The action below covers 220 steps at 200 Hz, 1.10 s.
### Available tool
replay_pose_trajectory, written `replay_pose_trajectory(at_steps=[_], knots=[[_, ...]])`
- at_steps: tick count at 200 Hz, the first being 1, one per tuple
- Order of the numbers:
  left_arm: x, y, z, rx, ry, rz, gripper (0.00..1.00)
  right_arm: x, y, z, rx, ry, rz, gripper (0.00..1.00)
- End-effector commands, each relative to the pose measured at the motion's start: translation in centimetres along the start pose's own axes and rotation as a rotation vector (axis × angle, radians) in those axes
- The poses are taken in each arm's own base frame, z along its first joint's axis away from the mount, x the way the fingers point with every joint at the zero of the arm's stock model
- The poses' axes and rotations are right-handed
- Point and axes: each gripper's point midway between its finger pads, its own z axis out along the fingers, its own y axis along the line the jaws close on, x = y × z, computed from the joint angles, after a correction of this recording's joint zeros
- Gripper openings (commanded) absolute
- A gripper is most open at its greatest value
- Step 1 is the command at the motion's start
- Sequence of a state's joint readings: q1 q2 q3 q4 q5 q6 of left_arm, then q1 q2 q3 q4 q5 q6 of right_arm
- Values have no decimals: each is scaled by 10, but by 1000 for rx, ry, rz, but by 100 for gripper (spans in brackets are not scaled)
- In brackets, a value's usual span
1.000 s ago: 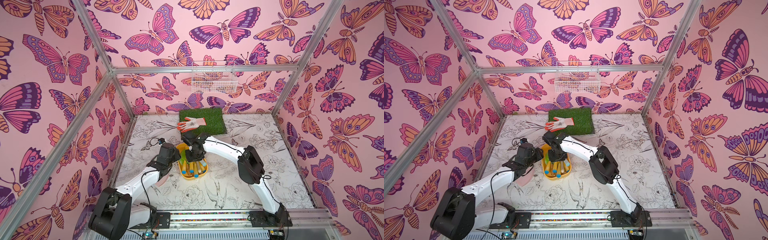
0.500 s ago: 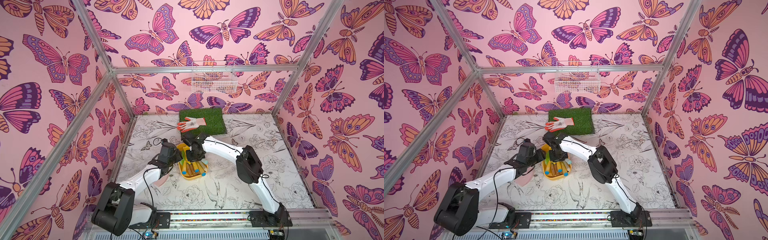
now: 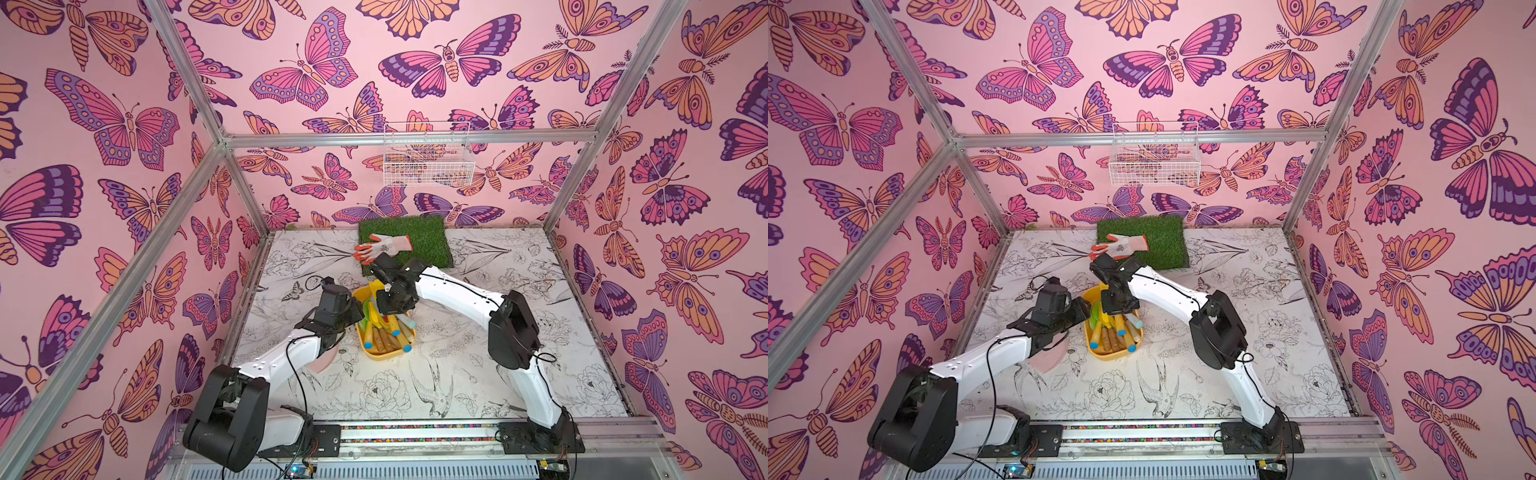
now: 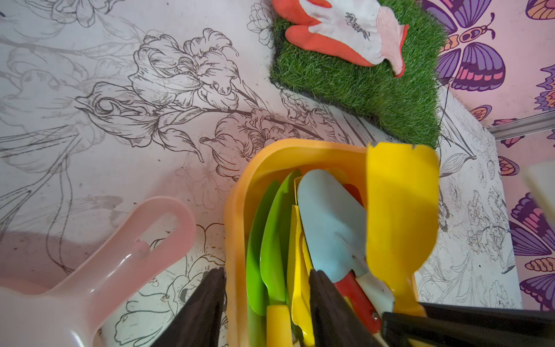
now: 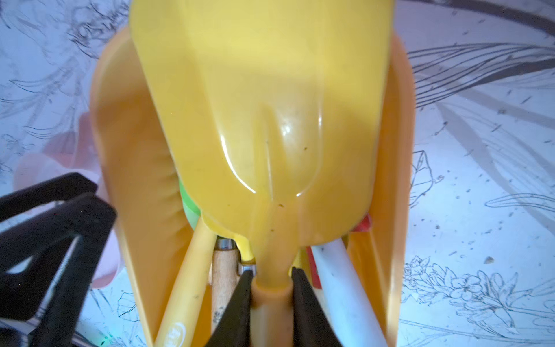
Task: Take the shovel out of the storage box
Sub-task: Pick up the shovel from the storage box, then place the shovel at the center of the board.
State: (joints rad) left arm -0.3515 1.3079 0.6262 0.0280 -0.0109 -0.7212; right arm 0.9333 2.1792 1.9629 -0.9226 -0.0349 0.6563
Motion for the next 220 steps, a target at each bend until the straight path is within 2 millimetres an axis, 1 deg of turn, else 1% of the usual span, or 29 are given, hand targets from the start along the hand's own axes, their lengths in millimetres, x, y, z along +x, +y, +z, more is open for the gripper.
replay_pose_trajectory(at_steps=[1, 13, 30, 60, 89, 121, 160, 186, 220], knots=[[-6, -4, -4, 16, -4, 13, 51, -18, -5, -31, -43, -78, 43, 20], [-5, -4, -3, 15, -3, 17, 51, -24, -13, -38, -60, -90, 68, 20], [-5, -5, -2, 17, 2, 21, 52, -30, -28, -48, -65, -117, 99, 20], [-2, -6, 1, 23, 21, 23, 52, -40, -62, -62, -54, -160, 147, 21], [0, -7, 4, 26, 36, 30, 52, -43, -98, -66, -20, -162, 178, 21], [1, -6, 6, 21, 38, 37, 52, -43, -125, -64, -13, -151, 199, 22], [1, -6, 6, 18, 38, 42, 52, -37, -144, -55, -4, -124, 202, 23], [2, -4, 8, 14, 44, 41, 52, -35, -149, -44, -6, -107, 193, 23], [3, -4, 10, 14, 53, 38, 52, -35, -149, -24, -11, -74, 183, 23]])
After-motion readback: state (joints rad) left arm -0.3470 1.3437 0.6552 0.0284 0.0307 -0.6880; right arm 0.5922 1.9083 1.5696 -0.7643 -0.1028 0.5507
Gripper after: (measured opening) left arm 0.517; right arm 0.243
